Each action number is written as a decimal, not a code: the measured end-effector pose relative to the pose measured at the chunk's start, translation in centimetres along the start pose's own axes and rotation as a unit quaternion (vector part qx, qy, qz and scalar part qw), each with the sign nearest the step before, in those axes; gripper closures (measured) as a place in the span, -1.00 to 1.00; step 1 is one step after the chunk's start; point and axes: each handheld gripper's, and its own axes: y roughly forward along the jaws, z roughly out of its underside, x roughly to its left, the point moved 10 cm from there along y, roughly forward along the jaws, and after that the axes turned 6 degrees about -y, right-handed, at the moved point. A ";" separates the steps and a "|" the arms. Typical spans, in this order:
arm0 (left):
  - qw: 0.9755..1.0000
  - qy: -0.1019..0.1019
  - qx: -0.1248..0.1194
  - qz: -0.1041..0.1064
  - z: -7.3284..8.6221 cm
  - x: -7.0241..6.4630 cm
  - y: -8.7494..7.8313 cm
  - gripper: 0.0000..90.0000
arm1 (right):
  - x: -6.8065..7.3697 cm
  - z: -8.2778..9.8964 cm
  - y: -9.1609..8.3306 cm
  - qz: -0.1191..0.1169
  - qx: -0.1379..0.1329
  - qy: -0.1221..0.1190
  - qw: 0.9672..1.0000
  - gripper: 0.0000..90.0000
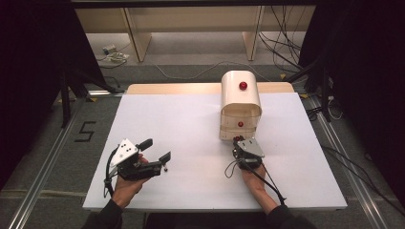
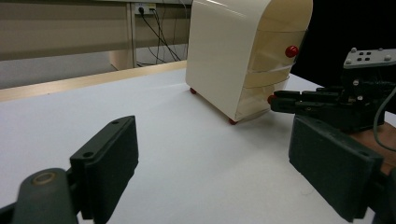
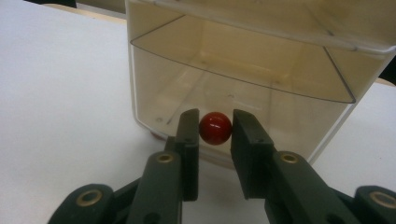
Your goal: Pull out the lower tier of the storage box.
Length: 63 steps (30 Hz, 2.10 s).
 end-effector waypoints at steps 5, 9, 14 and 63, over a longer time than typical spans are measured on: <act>1.000 -0.002 -0.002 -0.001 -0.1 0.0 -0.1 -0.65 | 0.0 0.1 -0.2 -0.007 0.004 0.004 1.000 0.64; 1.000 -0.002 -0.001 -0.002 0.0 0.1 -0.1 -0.65 | 0.0 -0.2 -0.9 -0.012 -0.002 0.014 1.000 0.91; 1.000 -0.002 -0.002 -0.002 0.0 0.0 0.0 -0.65 | 0.9 -0.2 -0.9 -0.018 0.004 -0.007 1.000 0.64; 1.000 -0.003 -0.002 -0.004 0.0 0.1 -0.1 -0.65 | 0.5 0.4 -0.6 0.009 0.043 0.039 0.998 0.63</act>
